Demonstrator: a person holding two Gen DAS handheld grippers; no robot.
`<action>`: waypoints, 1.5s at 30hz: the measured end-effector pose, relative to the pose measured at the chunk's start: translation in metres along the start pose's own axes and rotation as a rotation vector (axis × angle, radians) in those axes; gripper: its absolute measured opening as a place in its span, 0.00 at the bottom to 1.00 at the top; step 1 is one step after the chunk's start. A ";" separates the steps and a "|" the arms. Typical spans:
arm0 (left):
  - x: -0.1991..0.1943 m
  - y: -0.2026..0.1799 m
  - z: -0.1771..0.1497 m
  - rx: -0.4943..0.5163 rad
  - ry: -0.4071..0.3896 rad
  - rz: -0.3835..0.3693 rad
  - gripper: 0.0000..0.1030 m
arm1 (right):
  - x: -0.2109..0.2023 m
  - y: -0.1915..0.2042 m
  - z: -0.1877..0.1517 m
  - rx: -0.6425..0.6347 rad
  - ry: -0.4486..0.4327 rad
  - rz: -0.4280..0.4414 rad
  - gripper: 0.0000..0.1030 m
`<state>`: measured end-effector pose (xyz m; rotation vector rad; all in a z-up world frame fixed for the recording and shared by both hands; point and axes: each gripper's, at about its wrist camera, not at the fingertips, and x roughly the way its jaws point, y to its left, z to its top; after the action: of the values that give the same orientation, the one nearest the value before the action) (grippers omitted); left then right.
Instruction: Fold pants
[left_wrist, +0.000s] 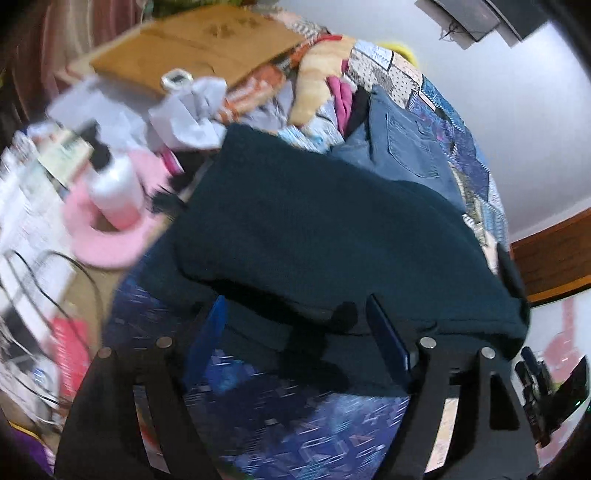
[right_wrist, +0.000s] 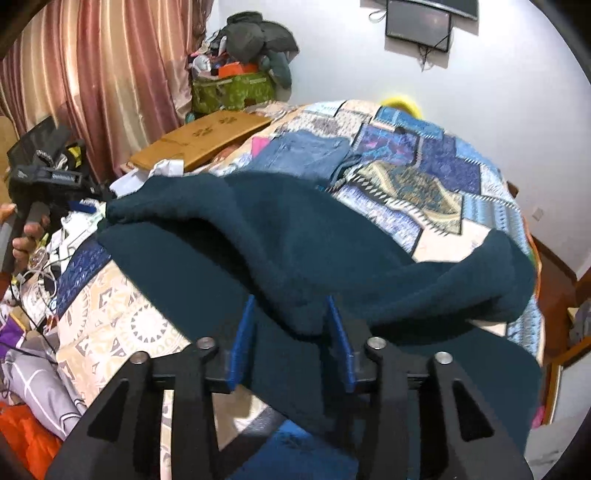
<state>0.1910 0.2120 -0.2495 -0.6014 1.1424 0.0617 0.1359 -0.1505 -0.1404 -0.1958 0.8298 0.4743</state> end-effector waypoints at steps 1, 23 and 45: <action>0.005 -0.001 0.002 -0.013 0.009 -0.005 0.75 | -0.002 -0.003 0.002 0.013 -0.009 -0.001 0.43; -0.013 0.005 0.004 0.088 -0.172 0.217 0.11 | 0.040 -0.067 -0.006 0.259 0.081 -0.167 0.51; -0.042 -0.082 0.003 0.363 -0.294 0.320 0.87 | -0.007 -0.116 0.012 0.288 0.027 -0.221 0.47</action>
<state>0.2033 0.1549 -0.1788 -0.0786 0.9236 0.2055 0.1951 -0.2501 -0.1292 -0.0265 0.8819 0.1418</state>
